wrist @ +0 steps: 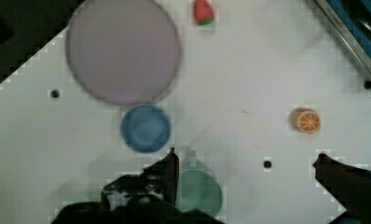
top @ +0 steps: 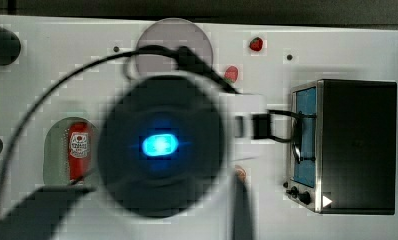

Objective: Pick ketchup from strainer and place it on the table

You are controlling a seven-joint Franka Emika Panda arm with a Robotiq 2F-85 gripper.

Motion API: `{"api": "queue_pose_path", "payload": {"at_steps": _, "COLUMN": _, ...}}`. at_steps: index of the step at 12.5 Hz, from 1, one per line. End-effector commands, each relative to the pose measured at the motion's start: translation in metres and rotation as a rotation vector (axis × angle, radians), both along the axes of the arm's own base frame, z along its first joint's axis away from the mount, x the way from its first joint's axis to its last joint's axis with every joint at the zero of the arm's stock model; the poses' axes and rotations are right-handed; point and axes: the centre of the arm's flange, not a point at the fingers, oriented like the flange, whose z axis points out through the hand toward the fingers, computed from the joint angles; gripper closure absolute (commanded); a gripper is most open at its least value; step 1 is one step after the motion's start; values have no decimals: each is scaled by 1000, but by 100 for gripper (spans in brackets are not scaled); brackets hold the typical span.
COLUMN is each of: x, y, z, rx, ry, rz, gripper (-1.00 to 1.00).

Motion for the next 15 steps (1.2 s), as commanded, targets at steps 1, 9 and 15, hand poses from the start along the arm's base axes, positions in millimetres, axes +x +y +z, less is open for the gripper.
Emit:
{"api": "queue_pose_path", "payload": {"at_steps": 1, "x": 9, "y": 79, "z": -52, "rx": -8, "ry": 94, "rz": 104, "gripper": -100}}
{"api": "queue_pose_path", "payload": {"at_steps": 9, "x": -36, "y": 261, "z": -139, "rx": 2, "ry": 140, "rz": 449, "gripper": -100}}
{"api": "queue_pose_path", "payload": {"at_steps": 15, "x": -64, "y": 306, "z": -262, "rx": 101, "ry": 65, "rz": 543, "gripper": -100}}
